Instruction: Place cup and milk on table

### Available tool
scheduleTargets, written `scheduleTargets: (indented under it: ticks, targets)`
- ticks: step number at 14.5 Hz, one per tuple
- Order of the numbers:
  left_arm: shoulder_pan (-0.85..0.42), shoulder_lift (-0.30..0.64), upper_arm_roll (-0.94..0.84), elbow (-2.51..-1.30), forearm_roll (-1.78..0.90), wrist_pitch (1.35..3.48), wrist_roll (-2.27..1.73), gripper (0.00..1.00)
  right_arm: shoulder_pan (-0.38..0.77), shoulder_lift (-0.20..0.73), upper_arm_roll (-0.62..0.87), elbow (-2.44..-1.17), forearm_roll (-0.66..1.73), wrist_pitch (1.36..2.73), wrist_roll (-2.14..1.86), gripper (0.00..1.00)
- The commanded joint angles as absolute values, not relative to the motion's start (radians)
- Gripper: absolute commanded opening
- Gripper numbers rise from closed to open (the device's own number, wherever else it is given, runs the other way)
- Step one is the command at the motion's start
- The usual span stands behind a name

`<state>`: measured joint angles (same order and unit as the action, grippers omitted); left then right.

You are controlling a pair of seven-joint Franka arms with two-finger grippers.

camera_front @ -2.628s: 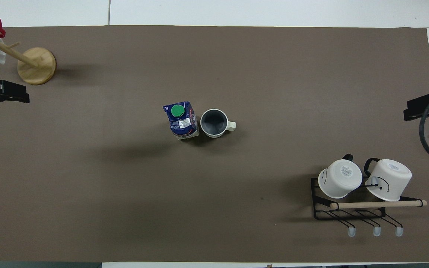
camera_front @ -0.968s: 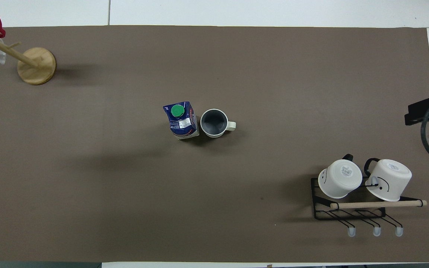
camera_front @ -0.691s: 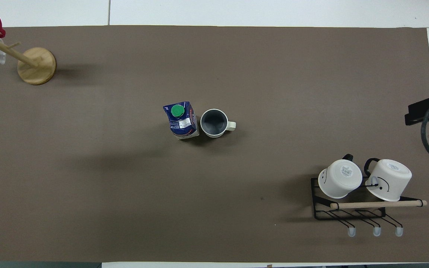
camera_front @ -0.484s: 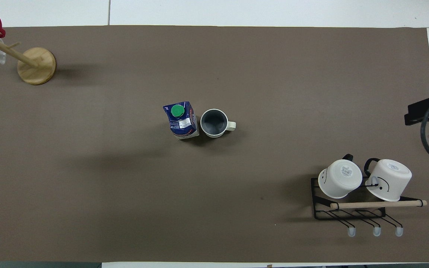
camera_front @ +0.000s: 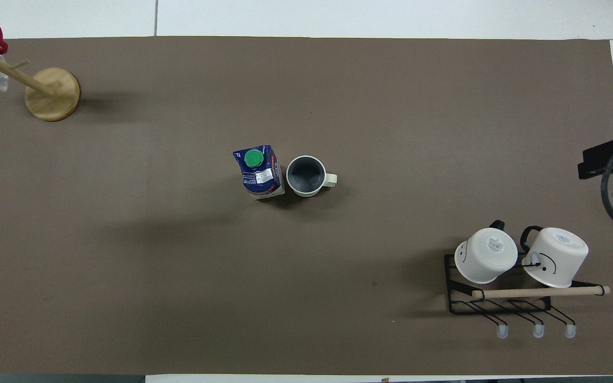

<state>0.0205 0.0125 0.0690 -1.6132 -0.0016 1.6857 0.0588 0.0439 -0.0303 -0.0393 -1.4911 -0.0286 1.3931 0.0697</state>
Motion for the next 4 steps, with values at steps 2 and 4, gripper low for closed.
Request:
scheduleTargets:
  ticks: [2,4]
  targets:
    - [0.029,0.006,0.061,-1.618,-0.014,1.677,0.075,1.0,0.028,-0.041,-0.035,-1.494,-0.025,1.387,0.069,1.0]
    - [0.025,0.005,0.061,-1.618,-0.014,1.678,0.075,1.0,0.028,-0.043,-0.037,-1.496,-0.021,1.388,0.071,1.0]
